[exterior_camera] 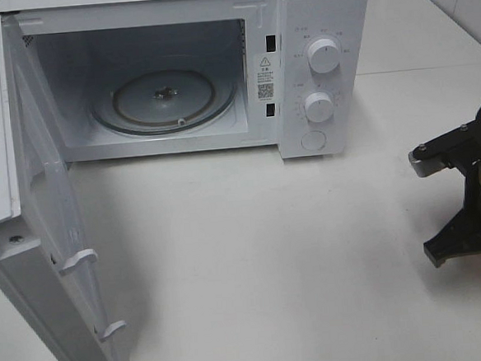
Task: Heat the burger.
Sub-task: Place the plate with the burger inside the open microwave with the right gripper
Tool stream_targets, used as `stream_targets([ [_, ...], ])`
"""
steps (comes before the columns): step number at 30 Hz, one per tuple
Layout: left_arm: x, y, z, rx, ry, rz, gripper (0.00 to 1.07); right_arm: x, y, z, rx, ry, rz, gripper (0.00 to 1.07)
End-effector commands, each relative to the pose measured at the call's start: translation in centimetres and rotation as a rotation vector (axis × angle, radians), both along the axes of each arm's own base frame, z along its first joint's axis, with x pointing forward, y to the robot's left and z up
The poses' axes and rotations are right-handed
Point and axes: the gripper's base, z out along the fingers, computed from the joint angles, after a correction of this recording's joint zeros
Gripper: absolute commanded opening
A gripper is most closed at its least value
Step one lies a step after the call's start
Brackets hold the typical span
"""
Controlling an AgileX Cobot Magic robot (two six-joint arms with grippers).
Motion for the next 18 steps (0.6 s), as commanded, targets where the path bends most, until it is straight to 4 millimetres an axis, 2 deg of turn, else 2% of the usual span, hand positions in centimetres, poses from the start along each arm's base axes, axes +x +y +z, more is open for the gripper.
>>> stream_targets([
  [1, -0.3, -0.1, -0.1, -0.006, -0.010, -0.002, 0.98, -1.7, -0.2, 1.1, -0.078, -0.012, 0.014, 0.00],
  [7, -0.3, -0.1, -0.1, -0.006, -0.010, -0.002, 0.98, -3.2, 0.4, 2.0, -0.100, -0.023, 0.051, 0.00],
  [12, -0.3, -0.1, -0.1, -0.006, -0.010, -0.002, 0.98, -5.3, 1.5, 2.7, -0.102, -0.028, 0.099, 0.00],
  [18, -0.3, -0.1, -0.1, -0.006, -0.010, -0.002, 0.98, -6.1, 2.1, 3.5, -0.102, -0.042, 0.129, 0.00],
])
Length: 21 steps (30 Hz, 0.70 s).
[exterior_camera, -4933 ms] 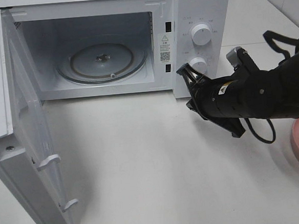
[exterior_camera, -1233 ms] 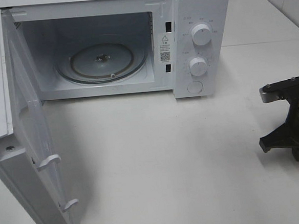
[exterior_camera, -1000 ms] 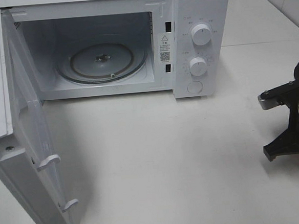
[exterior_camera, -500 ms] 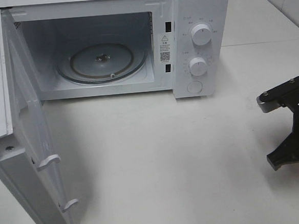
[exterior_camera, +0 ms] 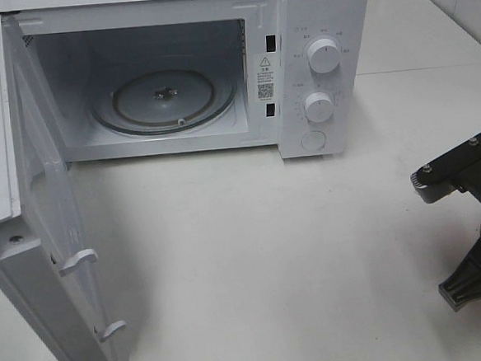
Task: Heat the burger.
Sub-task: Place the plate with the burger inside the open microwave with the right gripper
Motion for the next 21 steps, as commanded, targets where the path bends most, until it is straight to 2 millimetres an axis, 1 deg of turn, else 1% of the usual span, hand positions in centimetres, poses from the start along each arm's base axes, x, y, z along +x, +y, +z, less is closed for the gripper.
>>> stream_targets([
  [1, -0.3, -0.1, -0.1, -0.006, -0.010, -0.002, 0.98, -0.7, 0.0, 0.9, -0.067, -0.009, 0.040, 0.00],
  [8, -0.3, -0.1, -0.1, -0.006, -0.010, -0.002, 0.98, -1.8, 1.1, 1.7, -0.081, -0.023, 0.118, 0.00],
  [10, -0.3, -0.1, -0.1, -0.006, -0.010, -0.002, 0.98, -2.6, 1.9, 2.0, -0.089, -0.027, 0.177, 0.00],
  [11, -0.3, -0.1, -0.1, -0.006, -0.010, -0.002, 0.98, -2.6, 1.9, 2.0, -0.089, -0.027, 0.177, 0.00],
  [13, -0.3, -0.1, -0.1, -0.006, -0.010, -0.002, 0.98, -3.2, 2.6, 2.1, -0.091, -0.031, 0.223, 0.00],
  [16, -0.3, -0.1, -0.1, -0.006, -0.010, -0.002, 0.98, -3.3, 2.7, 2.2, -0.096, -0.029, 0.234, 0.00],
  [18, -0.3, -0.1, -0.1, -0.006, -0.010, -0.002, 0.98, -4.0, 3.6, 2.2, -0.104, -0.031, 0.299, 0.00],
  [21, -0.3, -0.1, -0.1, -0.006, -0.010, -0.002, 0.98, -4.1, 3.8, 2.2, -0.103, -0.032, 0.315, 0.00],
])
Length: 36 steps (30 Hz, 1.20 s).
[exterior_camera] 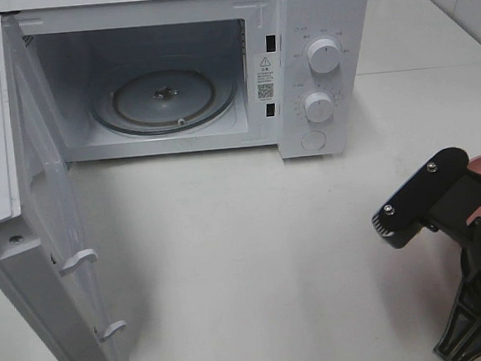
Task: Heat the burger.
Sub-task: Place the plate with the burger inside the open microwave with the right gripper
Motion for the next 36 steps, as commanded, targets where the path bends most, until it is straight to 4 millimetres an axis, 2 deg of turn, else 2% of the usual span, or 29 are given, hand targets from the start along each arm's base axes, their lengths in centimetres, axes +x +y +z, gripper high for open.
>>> stream_targets([
  [1, -0.3, -0.1, -0.1, -0.006, -0.010, -0.002, 0.98, -0.5, 0.1, 0.4, -0.070, -0.027, 0.068, 0.00],
  [17, -0.3, -0.1, -0.1, -0.006, -0.010, -0.002, 0.98, -3.2, 2.8, 0.7, -0.122, -0.070, 0.367, 0.00],
  [36, -0.3, -0.1, -0.1, -0.006, -0.010, -0.002, 0.98, -2.9, 3.7, 0.9, -0.194, -0.071, 0.648, 0.00],
])
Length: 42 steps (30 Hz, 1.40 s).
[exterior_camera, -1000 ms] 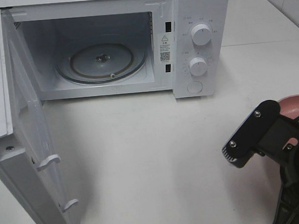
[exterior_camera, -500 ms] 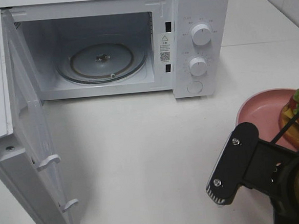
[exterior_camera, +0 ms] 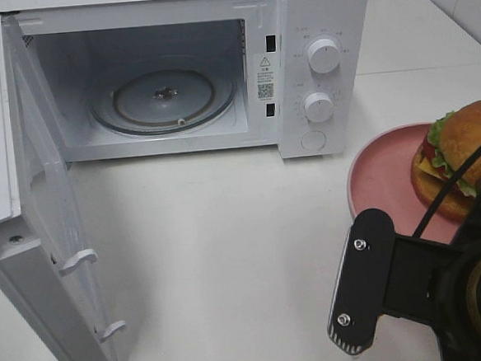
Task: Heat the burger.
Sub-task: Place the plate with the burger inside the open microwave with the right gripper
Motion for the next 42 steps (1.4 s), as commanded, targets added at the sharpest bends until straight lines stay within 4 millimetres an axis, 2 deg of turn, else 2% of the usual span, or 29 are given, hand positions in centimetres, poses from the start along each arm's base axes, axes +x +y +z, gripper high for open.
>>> stream_targets([
  [1, -0.3, -0.1, -0.1, -0.006, -0.010, -0.002, 0.98, 0.4, 0.0, 0.3, -0.047, -0.036, 0.109, 0.00],
  [17, -0.3, -0.1, -0.1, -0.006, -0.010, -0.002, 0.98, 0.3, 1.8, 0.0, 0.016, 0.011, 0.369, 0.01],
  [24, -0.3, -0.1, -0.1, -0.006, -0.010, -0.002, 0.98, 0.2, 2.5, -0.1, -0.055, 0.039, 0.635, 0.01],
  [42, -0.3, -0.1, -0.1, -0.006, -0.010, -0.002, 0.98, 0.5, 3.6, 0.2, -0.077, -0.022, 0.846, 0.01],
])
